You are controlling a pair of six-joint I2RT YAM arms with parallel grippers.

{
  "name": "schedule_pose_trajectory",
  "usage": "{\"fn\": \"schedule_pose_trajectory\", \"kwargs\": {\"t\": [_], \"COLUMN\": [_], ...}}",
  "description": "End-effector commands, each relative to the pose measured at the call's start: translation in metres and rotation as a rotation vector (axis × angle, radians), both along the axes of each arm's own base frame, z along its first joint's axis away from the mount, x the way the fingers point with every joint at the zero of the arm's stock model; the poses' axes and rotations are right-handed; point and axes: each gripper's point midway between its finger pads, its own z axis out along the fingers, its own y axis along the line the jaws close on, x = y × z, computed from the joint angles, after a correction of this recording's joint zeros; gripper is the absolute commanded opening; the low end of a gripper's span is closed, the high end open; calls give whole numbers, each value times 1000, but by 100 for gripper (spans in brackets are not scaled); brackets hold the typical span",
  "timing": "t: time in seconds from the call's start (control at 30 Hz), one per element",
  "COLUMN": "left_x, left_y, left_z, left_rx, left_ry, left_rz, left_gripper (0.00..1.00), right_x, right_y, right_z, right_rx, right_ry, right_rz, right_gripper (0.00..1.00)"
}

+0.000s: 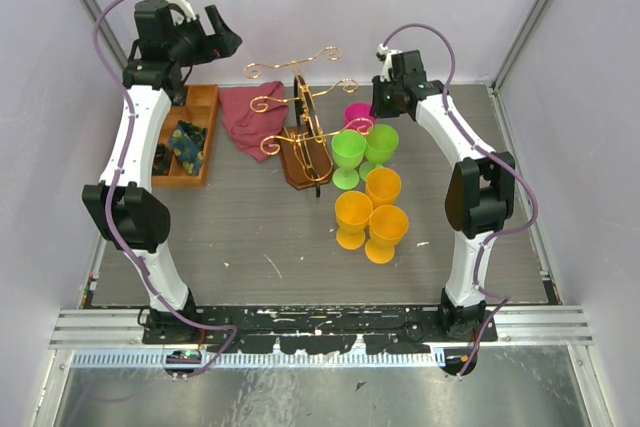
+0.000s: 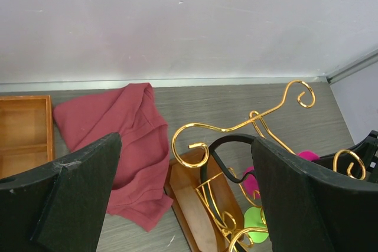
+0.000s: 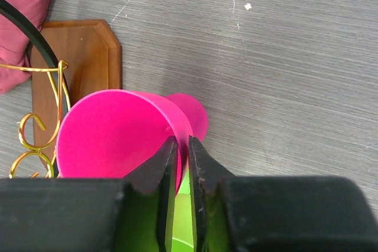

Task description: Place the wine glass upside down on the wine glass rack

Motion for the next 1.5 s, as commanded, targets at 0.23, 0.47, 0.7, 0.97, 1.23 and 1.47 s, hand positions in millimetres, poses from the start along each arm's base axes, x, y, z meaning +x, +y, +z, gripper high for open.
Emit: {"fn": "schedule_pose_trajectory", "kwargs": {"t": [0.23,0.47,0.7,0.97,1.23,1.47], "left_x": [-10,-19,-26,-36,-36,-37], "left_y": [-1,-8,-13,-16,-42,-50], "left_z": [38,73,105,130,113,106], "left_rx": [-28,-94,-280,-588,-790,-939], "left_ry": [-72,-124,-153,-146,-23,-4], "left_rz": [-19,-47,-17,21,-90,-147], "left_gripper": [98,98,98,98,98,98], "right_x": [16,23,23,-23,-58,-77], "right_y": [-24,-74,-89,-66,8,77], "right_z": [29,67,176,327,372,379], "right_rx": [-112,-276,-277,-29,94,215], "right_ry": [-91,-192,-481,-1002,-1284,-1407], "right_rz": [-74,-292,-347,-260,-56,76], "right_gripper": [1,1,1,1,1,1]}}
